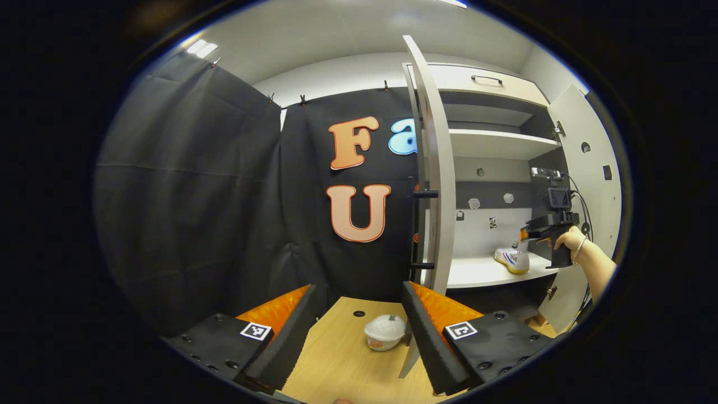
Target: Grab one shoe with the right hand and put it into the shoe cabinet, grab the other shoe with the left hand and put it into the shoe cabinet; then close the right door with the right hand and the left door with the left hand.
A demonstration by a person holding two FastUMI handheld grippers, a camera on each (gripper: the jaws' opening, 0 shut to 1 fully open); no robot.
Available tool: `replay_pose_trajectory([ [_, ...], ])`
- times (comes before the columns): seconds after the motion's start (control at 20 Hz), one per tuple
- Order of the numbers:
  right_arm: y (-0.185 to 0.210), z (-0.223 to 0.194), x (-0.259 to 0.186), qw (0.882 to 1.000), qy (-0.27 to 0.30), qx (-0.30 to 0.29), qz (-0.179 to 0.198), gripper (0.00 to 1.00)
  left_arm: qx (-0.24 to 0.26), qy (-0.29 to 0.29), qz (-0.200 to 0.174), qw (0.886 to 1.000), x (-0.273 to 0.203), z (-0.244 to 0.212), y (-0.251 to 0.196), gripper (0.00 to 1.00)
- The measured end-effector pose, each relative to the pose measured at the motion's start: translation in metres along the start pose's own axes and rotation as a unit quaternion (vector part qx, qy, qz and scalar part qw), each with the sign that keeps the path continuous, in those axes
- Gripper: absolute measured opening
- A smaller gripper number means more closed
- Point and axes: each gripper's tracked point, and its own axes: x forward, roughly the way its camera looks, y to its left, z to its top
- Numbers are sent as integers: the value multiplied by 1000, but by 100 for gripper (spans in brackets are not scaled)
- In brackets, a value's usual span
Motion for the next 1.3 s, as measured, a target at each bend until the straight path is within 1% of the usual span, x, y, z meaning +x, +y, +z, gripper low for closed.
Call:
replay_pose_trajectory([
  [0.05,2,5,-15,1000,-13,-2,9,78,0,0,-5,1000,0,-2,-4,96],
  [0.15,6,13,-49,999,-47,-13,19,94,-2,5,-19,1000,-3,-9,-17,96],
  [0.3,12,19,-102,995,-92,-25,37,94,-7,20,-49,999,-9,-26,-44,97],
  [0.5,10,18,-162,990,-126,-30,49,94,-10,45,-86,995,-20,-55,-79,96],
  [0.6,8,13,-186,989,-131,-25,59,94,-6,65,-106,992,-24,-77,-100,96],
  [0.75,7,3,-218,989,-121,-19,80,94,12,89,-129,988,-29,-113,-126,97],
  [0.9,-8,5,-246,988,-134,-23,73,94,26,120,-153,981,-26,-160,-153,97],
  [1.0,-16,5,-265,987,-142,-24,70,94,24,153,-181,971,-23,-197,-173,97],
  [1.2,-48,9,-292,985,-163,-37,38,94,32,201,-205,957,-10,-268,-200,97],
  [1.3,-61,10,-302,985,-167,-36,28,94,56,213,-214,952,0,-302,-208,97],
])
